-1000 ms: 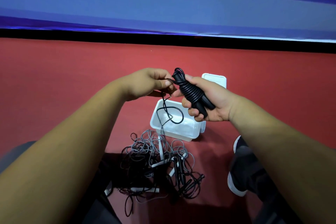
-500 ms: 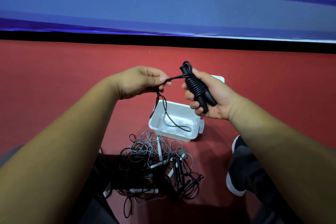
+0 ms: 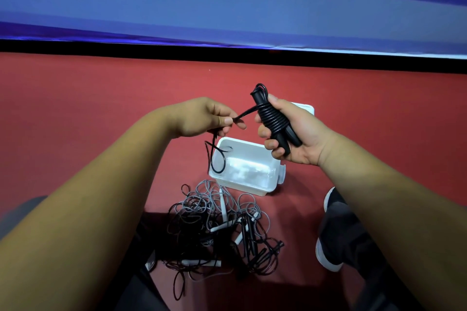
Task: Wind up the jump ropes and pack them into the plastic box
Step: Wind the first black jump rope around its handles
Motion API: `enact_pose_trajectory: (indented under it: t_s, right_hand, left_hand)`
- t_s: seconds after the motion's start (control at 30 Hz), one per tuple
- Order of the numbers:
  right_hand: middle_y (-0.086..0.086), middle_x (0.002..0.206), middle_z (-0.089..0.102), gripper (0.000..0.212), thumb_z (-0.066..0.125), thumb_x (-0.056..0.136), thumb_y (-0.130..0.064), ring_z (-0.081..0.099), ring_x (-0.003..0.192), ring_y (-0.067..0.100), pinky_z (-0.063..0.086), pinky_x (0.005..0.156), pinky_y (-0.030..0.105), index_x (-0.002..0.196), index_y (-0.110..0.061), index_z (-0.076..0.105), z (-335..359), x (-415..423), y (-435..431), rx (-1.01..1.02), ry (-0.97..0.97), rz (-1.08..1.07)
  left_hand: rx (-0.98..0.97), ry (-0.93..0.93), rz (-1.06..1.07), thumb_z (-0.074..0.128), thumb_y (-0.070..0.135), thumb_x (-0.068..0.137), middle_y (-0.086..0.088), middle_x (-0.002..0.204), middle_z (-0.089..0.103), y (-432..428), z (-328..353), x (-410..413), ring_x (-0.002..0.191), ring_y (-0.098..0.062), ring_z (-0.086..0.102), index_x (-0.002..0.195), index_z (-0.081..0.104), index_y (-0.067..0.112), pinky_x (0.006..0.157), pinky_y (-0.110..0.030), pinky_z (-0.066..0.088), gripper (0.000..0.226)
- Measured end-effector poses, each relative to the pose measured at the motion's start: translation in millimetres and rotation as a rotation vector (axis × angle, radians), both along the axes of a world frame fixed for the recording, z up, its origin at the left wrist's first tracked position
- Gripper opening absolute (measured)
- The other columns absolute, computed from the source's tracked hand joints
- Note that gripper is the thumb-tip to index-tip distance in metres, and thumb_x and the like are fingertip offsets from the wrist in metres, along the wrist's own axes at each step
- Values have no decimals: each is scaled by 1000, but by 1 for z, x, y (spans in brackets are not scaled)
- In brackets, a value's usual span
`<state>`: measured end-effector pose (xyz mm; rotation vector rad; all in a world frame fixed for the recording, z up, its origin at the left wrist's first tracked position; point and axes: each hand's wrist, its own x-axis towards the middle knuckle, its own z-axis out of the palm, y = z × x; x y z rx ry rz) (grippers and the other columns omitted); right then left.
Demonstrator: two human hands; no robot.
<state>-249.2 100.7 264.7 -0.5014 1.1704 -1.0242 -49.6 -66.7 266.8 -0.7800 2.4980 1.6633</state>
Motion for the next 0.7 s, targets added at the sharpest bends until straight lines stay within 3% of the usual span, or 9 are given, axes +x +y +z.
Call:
enact_pose_trajectory:
  t_s: [0.13,0.23,0.3,0.37,0.43,0.53,0.63,0.7]
  right_hand:
    - [1,72,53,51,54,94,-66,47,50,15,34,43,21,103,-17,64,-2,2,3,-12,-7,140]
    - [6,72,56,52,56,93,-64,48,49,16,36,44,22,103,-16,73,-6,0,6,-17,21,334]
    - [9,76,57,52,57,94,-62,51,49,16,38,45,22,112,-18,78,-7,-2,8,-5,46,454]
    - [11,80,60,54,59,95,-61,52,49,16,39,45,23,130,-23,74,-8,-1,8,16,77,531]
    - [12,83,62,63,61,96,-60,53,52,17,40,45,23,144,-20,61,-11,2,7,38,135,543]
    - [14,87,67,55,66,96,-60,58,57,21,38,47,23,128,-16,58,-17,6,4,86,270,520]
    - [13,91,68,41,68,96,-59,65,63,22,38,48,22,125,-30,63,-18,6,4,126,343,492]
    - [10,93,69,32,67,97,-59,69,67,21,40,46,20,120,-36,65,-17,6,5,148,389,475]
  left_hand:
    - [30,39,9,51,8,108,1,81,61,5,-1,-2,80,-14,56,112,77,18,84,-24,52,28]
    - [72,57,-4,52,3,107,-7,89,63,6,-1,-3,87,-20,57,112,73,0,94,-35,51,23]
    - [98,62,-23,52,1,106,-13,103,72,6,1,-5,97,-24,63,119,72,-2,101,-38,52,24]
    - [123,68,-17,52,-1,105,-10,106,77,7,6,-6,99,-17,69,122,74,4,94,-27,54,28]
    - [97,58,-15,53,-1,105,-1,89,76,9,11,-8,81,-8,67,122,75,7,79,-14,50,28]
    - [1,24,-24,57,1,104,11,73,68,11,12,-10,62,1,56,121,75,9,67,-9,44,26]
    - [-67,6,-19,65,8,101,-6,98,79,13,11,-12,86,-6,63,114,80,21,90,-24,53,24]
    - [-80,-2,1,70,10,98,-8,108,78,14,12,-14,95,-9,66,112,80,25,96,-26,52,22]
